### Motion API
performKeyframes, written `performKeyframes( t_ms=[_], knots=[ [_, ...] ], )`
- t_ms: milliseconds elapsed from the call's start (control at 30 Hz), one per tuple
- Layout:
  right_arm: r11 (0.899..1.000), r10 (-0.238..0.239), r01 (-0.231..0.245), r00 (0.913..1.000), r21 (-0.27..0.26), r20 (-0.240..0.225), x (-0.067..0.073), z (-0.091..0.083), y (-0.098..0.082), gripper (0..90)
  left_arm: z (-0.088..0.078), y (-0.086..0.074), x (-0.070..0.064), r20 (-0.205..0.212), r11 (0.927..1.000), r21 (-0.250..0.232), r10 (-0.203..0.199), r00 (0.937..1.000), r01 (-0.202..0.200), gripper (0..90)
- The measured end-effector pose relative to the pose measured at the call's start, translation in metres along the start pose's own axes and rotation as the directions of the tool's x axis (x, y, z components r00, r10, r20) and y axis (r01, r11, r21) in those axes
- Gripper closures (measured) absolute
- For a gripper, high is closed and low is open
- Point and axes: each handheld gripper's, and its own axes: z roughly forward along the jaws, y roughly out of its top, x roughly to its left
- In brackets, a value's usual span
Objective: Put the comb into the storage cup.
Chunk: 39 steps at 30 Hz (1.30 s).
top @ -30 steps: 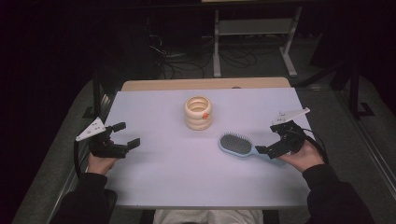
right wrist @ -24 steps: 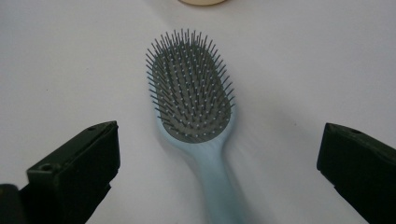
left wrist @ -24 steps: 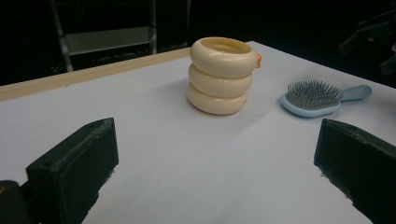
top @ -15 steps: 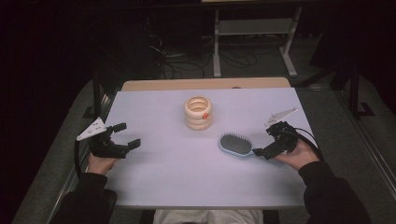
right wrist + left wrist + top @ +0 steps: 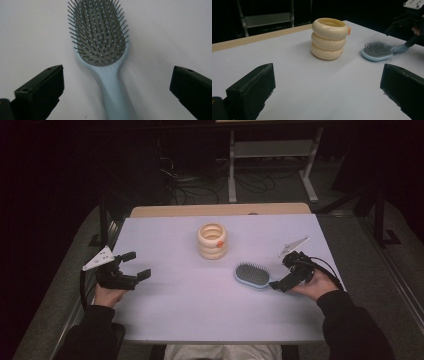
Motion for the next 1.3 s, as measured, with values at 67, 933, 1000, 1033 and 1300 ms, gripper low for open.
performKeyframes(
  t_ms=[67, 933, 1000, 1033, 1300],
  knots=[
    [1.0, -0.004, 0.004, 1.0, 0.009, -0.002, -0.001, 0.001, 0.0, 0.0, 0.0, 0.0, 0.0, 0.0, 1.0, 0.003, -0.002, 1.0, 0.002, 0.0],
    [0.989, -0.083, 0.084, 0.9965, 0.126, -0.013, -0.006, 0.025, 0.009, 2.8, 0.002, 0.0, -0.001, 0.007, 0.9999, 0.007, 0.011, 0.9999, -0.011, 0.0],
    [0.987, -0.089, 0.092, 0.9957, 0.135, -0.023, -0.005, 0.026, 0.009, 7.4, 0.002, 0.0, -0.001, 0.006, 0.9999, 0.007, 0.011, 0.9999, -0.011, 0.0],
    [0.986, -0.096, 0.099, 0.995, 0.137, -0.03, -0.005, 0.027, 0.009, 9.5, 0.002, 0.0, -0.001, 0.006, 0.9999, 0.007, 0.011, 0.9999, -0.011, 0.0],
    [0.976, -0.115, 0.129, 0.9894, 0.174, -0.088, -0.003, 0.03, 0.008, 28.3, 0.002, 0.0, -0.002, 0.003, 0.9999, 0.008, 0.014, 0.9999, -0.014, 0.0]
  ],
)
